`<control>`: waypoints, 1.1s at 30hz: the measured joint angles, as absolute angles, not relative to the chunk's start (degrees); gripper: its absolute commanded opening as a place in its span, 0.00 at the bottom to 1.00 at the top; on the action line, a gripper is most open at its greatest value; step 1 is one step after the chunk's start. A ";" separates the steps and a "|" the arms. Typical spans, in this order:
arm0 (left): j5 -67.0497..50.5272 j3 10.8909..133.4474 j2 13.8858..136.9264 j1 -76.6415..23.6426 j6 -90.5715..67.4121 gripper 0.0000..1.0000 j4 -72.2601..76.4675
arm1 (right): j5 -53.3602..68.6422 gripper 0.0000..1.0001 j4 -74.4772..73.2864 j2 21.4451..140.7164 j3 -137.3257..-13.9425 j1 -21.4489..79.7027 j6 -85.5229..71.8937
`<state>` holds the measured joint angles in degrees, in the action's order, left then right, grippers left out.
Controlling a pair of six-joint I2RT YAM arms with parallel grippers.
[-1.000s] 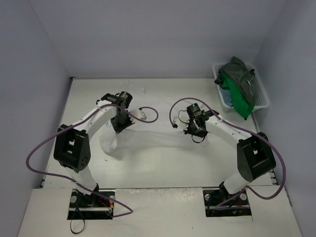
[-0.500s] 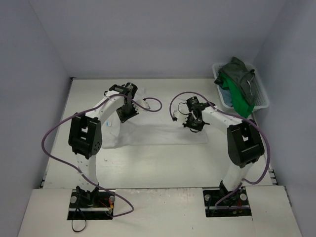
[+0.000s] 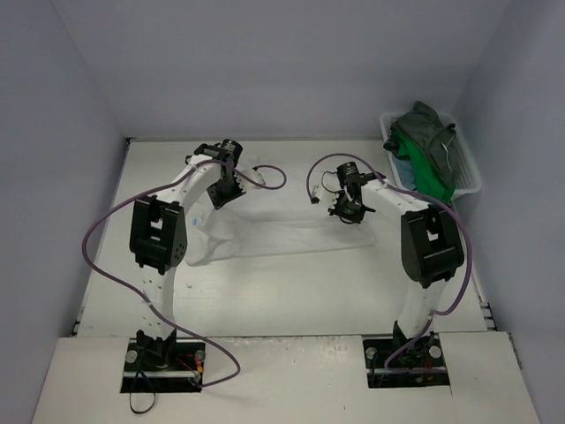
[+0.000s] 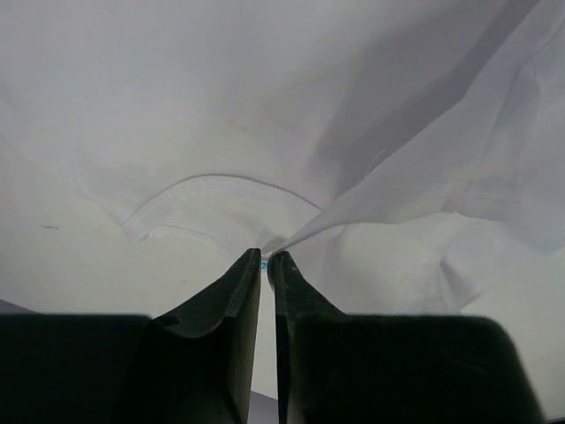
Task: Fold and stack the t-shirts
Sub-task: Fold the tshirt
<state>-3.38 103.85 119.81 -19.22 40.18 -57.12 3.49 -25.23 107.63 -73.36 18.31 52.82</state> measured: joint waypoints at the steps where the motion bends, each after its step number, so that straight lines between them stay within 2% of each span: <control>1: -3.25 104.49 119.83 -19.09 40.21 0.08 -57.01 | 3.49 0.00 -25.10 107.77 -73.82 18.31 52.82; 19: -0.97 106.26 121.97 -18.68 39.57 0.08 -50.65 | 3.99 0.00 -23.90 112.79 -77.34 16.95 52.53; 22: -0.38 105.62 122.26 -18.61 39.00 0.08 -49.32 | 2.61 0.02 -22.35 113.73 -77.34 16.84 52.07; 25: -0.08 104.53 122.26 -18.57 38.54 0.08 -47.92 | 0.21 0.13 -20.16 114.69 -77.25 16.84 50.96; 26: -0.01 104.07 122.26 -18.57 38.35 0.08 -47.55 | -0.82 0.24 -19.33 114.83 -77.25 16.84 50.61; 27: 0.01 103.61 122.26 -18.57 38.26 0.08 -47.24 | -1.65 0.29 -18.52 114.93 -77.25 16.84 49.93; 30: 0.03 102.52 122.26 -18.57 37.74 0.08 -46.52 | -5.04 0.37 -15.49 115.22 -77.25 16.82 48.31; 33: 0.01 102.13 122.26 -18.57 37.21 0.08 -46.00 | -7.84 0.40 -13.10 115.52 -77.25 16.82 46.50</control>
